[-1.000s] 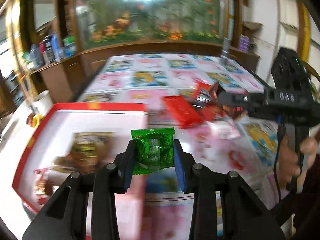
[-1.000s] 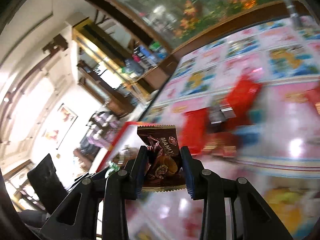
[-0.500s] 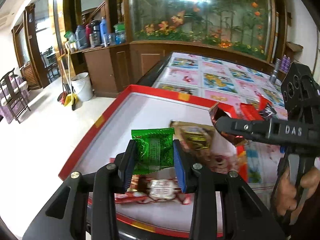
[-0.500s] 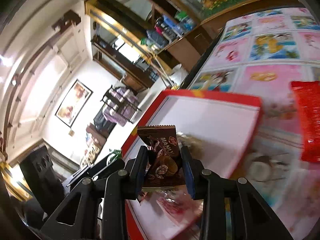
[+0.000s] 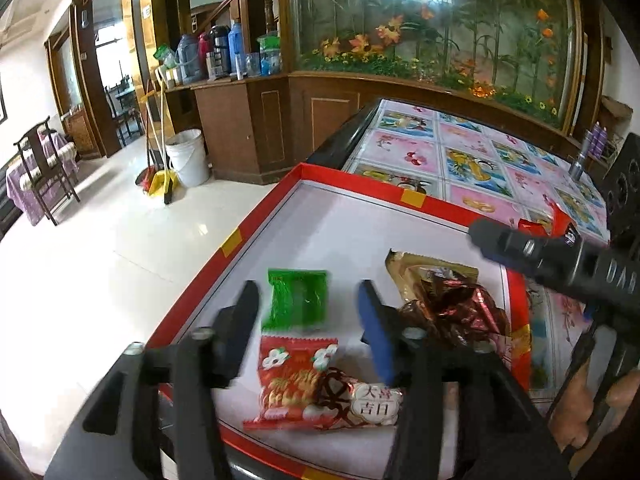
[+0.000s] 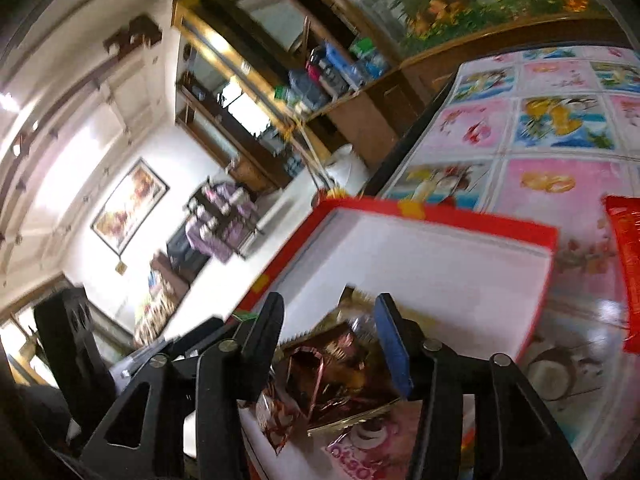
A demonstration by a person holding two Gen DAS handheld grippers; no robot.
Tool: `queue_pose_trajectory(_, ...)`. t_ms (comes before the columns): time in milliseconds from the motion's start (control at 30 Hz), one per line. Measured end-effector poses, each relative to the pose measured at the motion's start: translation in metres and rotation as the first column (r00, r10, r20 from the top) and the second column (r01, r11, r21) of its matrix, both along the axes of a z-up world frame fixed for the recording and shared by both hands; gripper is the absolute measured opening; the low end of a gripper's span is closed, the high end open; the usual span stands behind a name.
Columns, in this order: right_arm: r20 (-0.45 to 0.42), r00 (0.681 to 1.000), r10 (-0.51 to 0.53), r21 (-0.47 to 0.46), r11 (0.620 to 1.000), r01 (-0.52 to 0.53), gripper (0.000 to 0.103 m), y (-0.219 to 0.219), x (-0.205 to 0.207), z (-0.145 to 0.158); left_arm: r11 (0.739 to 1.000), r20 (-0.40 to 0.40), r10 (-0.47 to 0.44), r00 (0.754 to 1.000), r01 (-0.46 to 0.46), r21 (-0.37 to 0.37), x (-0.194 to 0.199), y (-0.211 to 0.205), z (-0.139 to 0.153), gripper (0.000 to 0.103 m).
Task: Organize snacks
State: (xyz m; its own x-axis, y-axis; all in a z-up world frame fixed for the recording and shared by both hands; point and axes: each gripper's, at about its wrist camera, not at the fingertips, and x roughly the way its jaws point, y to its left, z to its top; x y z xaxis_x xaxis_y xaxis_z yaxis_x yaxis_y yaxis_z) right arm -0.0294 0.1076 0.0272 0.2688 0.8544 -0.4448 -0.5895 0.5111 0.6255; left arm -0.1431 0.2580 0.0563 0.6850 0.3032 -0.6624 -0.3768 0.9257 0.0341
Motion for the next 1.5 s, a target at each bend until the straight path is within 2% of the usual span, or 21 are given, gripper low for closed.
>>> queue_pose_trajectory(133,-0.006,0.998,-0.066,0.034,0.997,0.066,0.054,-0.026,0.011,0.004,0.997,0.025,-0.058,0.998,0.056,0.043,-0.004,-0.020,0.010,0.058)
queue_pose_trajectory(200,-0.006,0.996,-0.093,0.038,0.995,0.093,0.054,-0.039,0.017,0.007,0.993,0.039,-0.109,0.993,0.107,0.052,-0.004,-0.036,0.015,0.063)
queue_pose_trajectory(300,0.018,0.988,-0.155,0.031,0.987,0.155,0.056,-0.073,0.026,0.014,0.984,0.034,-0.169,0.985,0.166,0.062,0.001,-0.059,0.020,0.065)
queue_pose_trajectory(433,0.024,0.958,-0.287,0.044,0.957,0.286,0.060,-0.141,0.049,0.021,0.966,0.013,-0.254,0.967,0.253,0.059,0.008,-0.094,0.019,0.065)
queue_pose_trajectory(533,0.022,0.902,-0.431,0.040,0.902,0.430,0.061,-0.209,0.065,0.025,0.946,-0.021,-0.320,0.947,0.321,0.053,0.015,-0.123,0.014,0.065)
queue_pose_trajectory(700,-0.029,0.804,-0.593,0.036,0.804,0.594,0.063,-0.301,0.080,0.024,0.914,-0.057,-0.402,0.914,0.404,0.031,0.024,-0.160,0.010,0.065)
queue_pose_trajectory(733,-0.038,0.773,-0.633,0.019,0.773,0.634,0.063,-0.321,0.083,0.024,0.906,-0.066,-0.421,0.905,0.423,0.021,0.027,-0.168,0.009,0.065)
queue_pose_trajectory(833,-0.055,0.707,-0.705,-0.050,0.709,0.703,0.063,-0.358,0.088,0.020,0.883,-0.089,-0.468,0.879,0.468,-0.029,0.035,-0.190,0.004,0.070)
queue_pose_trajectory(933,-0.088,0.649,-0.755,-0.130,0.655,0.744,0.063,-0.384,0.094,0.011,0.871,-0.100,-0.491,0.866,0.487,-0.064,0.044,-0.204,0.001,0.070)
queue_pose_trajectory(1033,-0.158,0.628,-0.762,-0.178,0.647,0.741,0.063,-0.395,0.105,-0.001,0.863,-0.103,-0.504,0.858,0.497,-0.088,0.050,-0.216,-0.002,0.070)
queue_pose_trajectory(1100,-0.172,0.622,-0.764,-0.217,0.645,0.732,0.064,-0.393,0.112,-0.008,0.857,-0.113,-0.515,0.850,0.506,-0.096,0.053,-0.222,-0.007,0.070)
queue_pose_trajectory(1233,-0.192,0.629,-0.753,-0.264,0.657,0.706,0.063,-0.383,0.121,-0.022,0.853,-0.130,-0.522,0.843,0.512,-0.107,0.057,-0.228,-0.014,0.070)
queue_pose_trajectory(1400,-0.144,0.645,-0.750,-0.335,0.651,0.682,0.063,-0.365,0.126,-0.028,0.850,-0.136,-0.526,0.840,0.513,-0.118,0.057,-0.231,-0.018,0.070)
queue_pose_trajectory(1500,-0.070,0.651,-0.756,-0.374,0.625,0.685,0.064,-0.349,0.134,-0.028,0.853,-0.135,-0.521,0.843,0.508,-0.119,0.057,-0.230,-0.018,0.070)
